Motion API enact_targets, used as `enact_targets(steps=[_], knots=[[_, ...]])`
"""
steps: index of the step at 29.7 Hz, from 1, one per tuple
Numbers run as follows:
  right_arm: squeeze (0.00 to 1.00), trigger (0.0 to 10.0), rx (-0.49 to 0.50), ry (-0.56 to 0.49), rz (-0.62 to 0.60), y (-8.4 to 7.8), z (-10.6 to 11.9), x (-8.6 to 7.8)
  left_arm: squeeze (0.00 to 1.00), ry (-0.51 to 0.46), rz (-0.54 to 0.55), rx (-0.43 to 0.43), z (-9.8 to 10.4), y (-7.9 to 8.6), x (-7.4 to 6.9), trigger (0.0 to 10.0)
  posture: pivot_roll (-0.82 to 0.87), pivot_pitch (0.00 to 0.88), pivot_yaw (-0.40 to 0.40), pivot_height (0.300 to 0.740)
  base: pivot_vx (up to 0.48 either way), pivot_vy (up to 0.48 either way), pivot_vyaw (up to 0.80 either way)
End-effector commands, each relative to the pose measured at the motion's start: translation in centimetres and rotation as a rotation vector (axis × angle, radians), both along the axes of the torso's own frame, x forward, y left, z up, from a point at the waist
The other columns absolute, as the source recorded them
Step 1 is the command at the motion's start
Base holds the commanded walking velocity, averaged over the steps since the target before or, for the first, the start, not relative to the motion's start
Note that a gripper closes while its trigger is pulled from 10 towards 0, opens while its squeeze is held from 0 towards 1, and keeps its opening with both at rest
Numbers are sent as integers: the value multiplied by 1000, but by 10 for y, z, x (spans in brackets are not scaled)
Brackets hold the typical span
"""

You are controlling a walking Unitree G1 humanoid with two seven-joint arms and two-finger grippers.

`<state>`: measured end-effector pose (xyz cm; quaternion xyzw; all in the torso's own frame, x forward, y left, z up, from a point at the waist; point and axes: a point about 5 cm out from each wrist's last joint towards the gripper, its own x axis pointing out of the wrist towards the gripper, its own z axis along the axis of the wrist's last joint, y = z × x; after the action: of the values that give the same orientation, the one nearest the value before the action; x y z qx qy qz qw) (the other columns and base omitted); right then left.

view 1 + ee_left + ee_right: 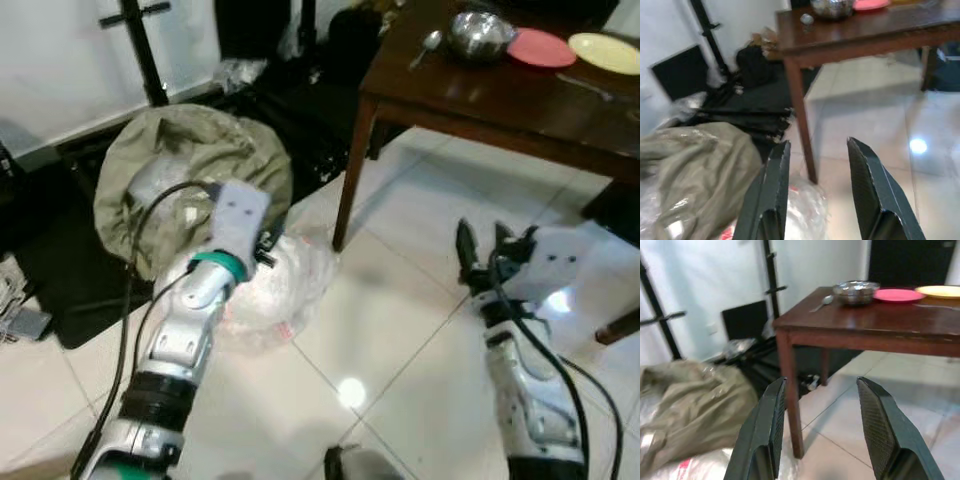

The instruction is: Setting the table

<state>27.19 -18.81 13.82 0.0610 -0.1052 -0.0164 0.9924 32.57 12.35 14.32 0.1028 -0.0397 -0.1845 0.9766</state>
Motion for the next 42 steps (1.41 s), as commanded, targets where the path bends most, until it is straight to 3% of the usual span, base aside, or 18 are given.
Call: enact_targets(steps=[1, 31, 42], knots=[[0, 10000, -8, 21, -3, -1, -4, -1, 0, 28, 5, 11, -7, 2, -1, 10000, 59, 0, 36, 740, 0, 0, -800], [0, 10000, -9, 22, -1, -1, -5, -2, 0, 43, -12, 7, -13, -1, 0, 10000, 46, 0, 37, 740, 0, 0, -800], [0, 10000, -20, 17, 18, 3, -4, -2, 0, 1, -44, 6, -11, -7, 1, 10000, 40, 0, 33, 740, 460, 0, 0]])
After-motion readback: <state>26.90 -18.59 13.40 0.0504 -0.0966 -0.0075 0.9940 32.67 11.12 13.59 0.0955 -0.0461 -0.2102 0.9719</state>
